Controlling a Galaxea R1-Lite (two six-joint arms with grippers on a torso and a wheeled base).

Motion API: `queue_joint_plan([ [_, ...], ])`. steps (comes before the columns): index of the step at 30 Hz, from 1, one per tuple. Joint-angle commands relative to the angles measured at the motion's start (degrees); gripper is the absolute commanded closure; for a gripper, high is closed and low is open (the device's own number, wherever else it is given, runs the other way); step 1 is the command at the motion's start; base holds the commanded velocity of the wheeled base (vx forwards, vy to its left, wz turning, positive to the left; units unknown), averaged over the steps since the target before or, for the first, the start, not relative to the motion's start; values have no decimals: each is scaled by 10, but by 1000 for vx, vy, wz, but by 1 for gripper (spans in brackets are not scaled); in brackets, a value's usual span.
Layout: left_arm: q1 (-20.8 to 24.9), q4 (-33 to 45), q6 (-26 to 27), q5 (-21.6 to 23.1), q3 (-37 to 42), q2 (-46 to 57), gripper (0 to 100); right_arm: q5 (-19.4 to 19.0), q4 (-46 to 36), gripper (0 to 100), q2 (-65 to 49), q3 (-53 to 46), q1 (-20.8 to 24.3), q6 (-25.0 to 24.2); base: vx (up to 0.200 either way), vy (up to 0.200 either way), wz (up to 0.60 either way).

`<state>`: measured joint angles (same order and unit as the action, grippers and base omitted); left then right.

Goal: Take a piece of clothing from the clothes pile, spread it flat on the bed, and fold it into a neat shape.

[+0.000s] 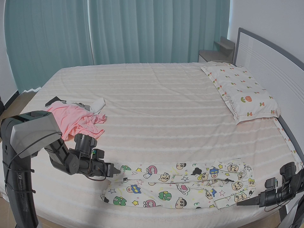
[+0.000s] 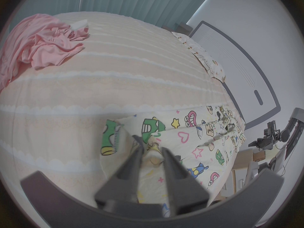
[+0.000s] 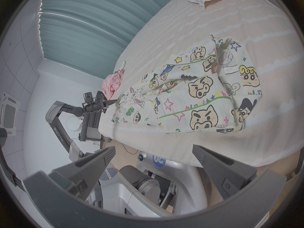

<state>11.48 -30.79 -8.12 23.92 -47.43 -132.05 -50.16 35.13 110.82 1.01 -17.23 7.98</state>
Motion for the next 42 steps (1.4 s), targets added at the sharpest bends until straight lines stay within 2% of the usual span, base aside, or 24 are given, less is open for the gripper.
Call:
queue_joint_plan([
  [1, -7, -1, 3, 0, 13, 7, 100, 0, 0, 0, 3, -10, 0, 0, 0, 0, 0],
  [18, -10, -11, 1, -1, 10, 78, 100, -1, 0, 0, 4, -10, 0, 0, 0, 0, 0],
  [21, -10, -34, -1, -2, 10, 74, 100, -1, 0, 0, 4, -10, 0, 0, 0, 0, 0],
  [22, -10, -73, -9, -4, 13, 72, 100, -1, 0, 0, 4, -10, 0, 0, 0, 0, 0],
  [27, -5, -133, -41, -28, 11, 70, 100, -1, 0, 0, 4, -10, 0, 0, 0, 0, 0],
  [28, -4, -167, -49, -32, 14, 67, 100, -1, 0, 0, 4, -10, 1, 1, 0, 0, 0],
  [42, 17, -266, -48, -41, 1, 30, 100, -1, 0, 0, 4, -10, 1, 1, 0, 0, 0],
])
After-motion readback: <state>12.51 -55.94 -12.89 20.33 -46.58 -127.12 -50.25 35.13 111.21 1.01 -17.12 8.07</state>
